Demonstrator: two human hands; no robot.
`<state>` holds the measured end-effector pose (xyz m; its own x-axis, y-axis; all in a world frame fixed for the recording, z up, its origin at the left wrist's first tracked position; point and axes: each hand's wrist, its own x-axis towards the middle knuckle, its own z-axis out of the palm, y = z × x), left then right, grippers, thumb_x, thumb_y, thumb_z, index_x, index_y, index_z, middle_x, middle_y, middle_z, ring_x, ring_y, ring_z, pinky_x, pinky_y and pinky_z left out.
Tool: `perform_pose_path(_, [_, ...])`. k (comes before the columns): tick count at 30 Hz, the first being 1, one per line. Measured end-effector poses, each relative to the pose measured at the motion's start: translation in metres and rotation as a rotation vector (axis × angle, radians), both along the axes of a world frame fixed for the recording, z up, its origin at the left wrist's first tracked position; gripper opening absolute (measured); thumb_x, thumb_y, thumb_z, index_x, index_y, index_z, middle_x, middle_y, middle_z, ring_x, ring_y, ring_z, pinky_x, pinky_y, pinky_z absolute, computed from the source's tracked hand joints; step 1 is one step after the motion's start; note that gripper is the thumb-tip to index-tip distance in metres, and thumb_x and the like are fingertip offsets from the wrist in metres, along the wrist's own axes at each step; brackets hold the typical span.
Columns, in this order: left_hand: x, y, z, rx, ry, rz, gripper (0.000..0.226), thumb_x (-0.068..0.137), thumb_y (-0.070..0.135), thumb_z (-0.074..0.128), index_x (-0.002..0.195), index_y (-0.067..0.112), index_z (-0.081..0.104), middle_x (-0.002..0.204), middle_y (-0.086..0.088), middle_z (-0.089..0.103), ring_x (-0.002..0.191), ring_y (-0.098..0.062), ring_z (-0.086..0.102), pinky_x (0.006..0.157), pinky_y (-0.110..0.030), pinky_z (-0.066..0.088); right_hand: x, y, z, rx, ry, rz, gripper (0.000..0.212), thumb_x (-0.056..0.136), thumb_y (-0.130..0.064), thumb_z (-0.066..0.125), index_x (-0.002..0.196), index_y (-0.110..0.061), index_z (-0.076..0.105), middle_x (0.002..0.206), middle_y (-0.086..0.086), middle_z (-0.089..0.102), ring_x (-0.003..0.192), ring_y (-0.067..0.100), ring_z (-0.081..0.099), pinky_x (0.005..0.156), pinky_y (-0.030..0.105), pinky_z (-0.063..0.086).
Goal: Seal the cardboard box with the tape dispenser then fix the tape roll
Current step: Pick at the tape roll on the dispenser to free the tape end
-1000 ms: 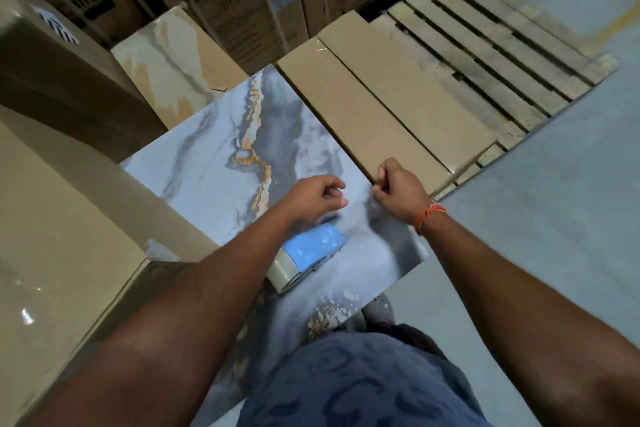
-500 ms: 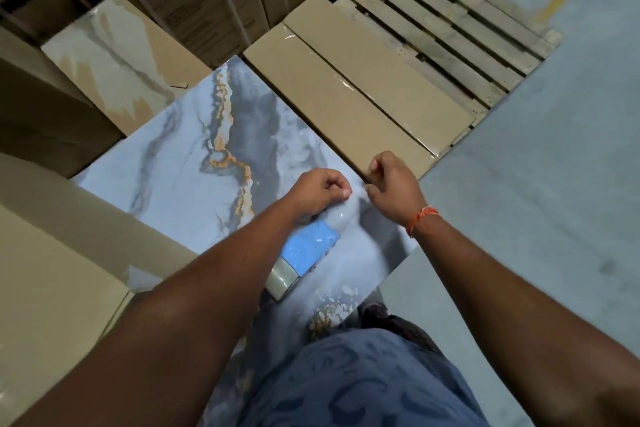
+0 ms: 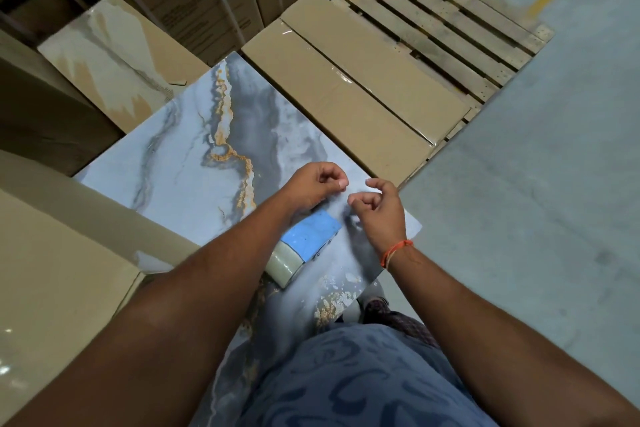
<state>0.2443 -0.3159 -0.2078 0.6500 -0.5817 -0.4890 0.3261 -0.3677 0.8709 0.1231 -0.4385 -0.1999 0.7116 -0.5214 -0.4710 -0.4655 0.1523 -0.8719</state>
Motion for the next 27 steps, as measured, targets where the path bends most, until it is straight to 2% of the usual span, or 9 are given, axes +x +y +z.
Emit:
perform_pose_path(2, [-0.001, 0.002, 0.002, 0.013, -0.019, 0.007, 0.008, 0.091, 0.017, 0.072, 0.083, 0.020, 0.073, 0.074, -0.005, 0.060, 0.063, -0.013, 0.047, 0.057, -0.026, 0.038, 0.000, 0.006, 0.001, -0.046, -0.019, -0.050, 0.035, 0.088, -0.008, 0.068, 0.118, -0.018, 0.053, 0.079, -0.005, 0.074, 0.077, 0.011, 0.070, 0.085, 0.041, 0.058])
perform_pose_path(5, [-0.002, 0.004, 0.003, 0.061, -0.077, 0.009, 0.006, 0.093, 0.018, 0.072, 0.088, 0.021, 0.075, 0.077, -0.002, 0.064, 0.073, -0.016, 0.052, 0.065, -0.031, 0.044, -0.003, 0.011, 0.002, -0.092, -0.037, -0.108, 0.035, 0.089, -0.009, 0.068, 0.119, -0.018, 0.052, 0.082, -0.002, 0.076, 0.077, 0.011, 0.071, 0.083, 0.031, 0.056])
perform_pose_path(10, [-0.004, 0.005, 0.005, 0.081, -0.110, -0.010, 0.005, 0.091, 0.013, 0.073, 0.094, 0.014, 0.077, 0.080, -0.009, 0.057, 0.075, -0.021, 0.048, 0.064, -0.031, 0.041, -0.007, 0.011, 0.002, -0.140, -0.041, -0.162, 0.030, 0.091, -0.013, 0.067, 0.110, -0.022, 0.046, 0.083, 0.001, 0.078, 0.080, 0.015, 0.073, 0.080, 0.028, 0.055])
perform_pose_path(14, [-0.005, 0.005, 0.008, 0.077, -0.095, 0.034, 0.024, 0.090, 0.008, 0.076, 0.111, 0.017, 0.072, 0.075, -0.001, 0.061, 0.062, -0.012, 0.052, 0.053, -0.023, 0.041, -0.006, 0.014, 0.004, -0.189, -0.044, -0.155, 0.021, 0.090, -0.012, 0.065, 0.100, -0.021, 0.049, 0.083, 0.005, 0.077, 0.082, 0.018, 0.074, 0.077, 0.026, 0.054])
perform_pose_path(17, [-0.006, 0.008, 0.014, 0.070, -0.112, 0.017, 0.025, 0.091, 0.005, 0.072, 0.112, 0.019, 0.067, 0.079, -0.003, 0.064, 0.056, -0.011, 0.048, 0.047, -0.022, 0.039, -0.005, 0.014, 0.003, -0.209, -0.034, -0.154, 0.015, 0.089, -0.013, 0.068, 0.094, -0.019, 0.055, 0.080, 0.011, 0.075, 0.074, 0.019, 0.071, 0.073, 0.027, 0.053])
perform_pose_path(19, [-0.008, 0.010, 0.017, 0.054, -0.150, -0.018, 0.021, 0.093, 0.004, 0.068, 0.108, 0.019, 0.068, 0.079, -0.003, 0.060, 0.059, -0.015, 0.046, 0.049, -0.023, 0.039, -0.003, 0.013, 0.002, -0.207, -0.031, -0.155, 0.012, 0.088, -0.013, 0.070, 0.090, -0.018, 0.060, 0.078, 0.012, 0.073, 0.069, 0.018, 0.066, 0.073, 0.030, 0.053])
perform_pose_path(22, [-0.009, 0.013, 0.018, 0.045, -0.213, -0.054, 0.021, 0.094, 0.005, 0.068, 0.105, 0.022, 0.070, 0.078, 0.000, 0.061, 0.070, -0.020, 0.050, 0.058, -0.030, 0.042, -0.002, 0.012, 0.002, -0.200, -0.028, -0.153, 0.010, 0.087, -0.012, 0.071, 0.085, -0.019, 0.064, 0.070, 0.002, 0.069, 0.066, 0.014, 0.062, 0.072, 0.031, 0.054])
perform_pose_path(25, [-0.010, 0.016, 0.022, 0.059, -0.243, -0.019, 0.026, 0.092, 0.006, 0.069, 0.110, 0.025, 0.064, 0.083, -0.015, 0.068, 0.067, -0.021, 0.050, 0.054, -0.030, 0.043, -0.001, 0.011, 0.001, -0.193, -0.015, -0.133, 0.005, 0.087, -0.015, 0.071, 0.088, -0.019, 0.069, 0.069, -0.004, 0.069, 0.067, 0.013, 0.065, 0.075, 0.032, 0.057])
perform_pose_path(27, [-0.010, 0.016, 0.022, 0.069, -0.284, -0.035, 0.025, 0.092, 0.006, 0.069, 0.108, 0.025, 0.064, 0.088, -0.018, 0.070, 0.067, -0.021, 0.051, 0.057, -0.032, 0.044, -0.001, 0.011, 0.000, -0.180, -0.013, -0.134, 0.005, 0.087, -0.016, 0.070, 0.090, -0.019, 0.071, 0.075, 0.000, 0.074, 0.075, 0.018, 0.071, 0.078, 0.033, 0.059])
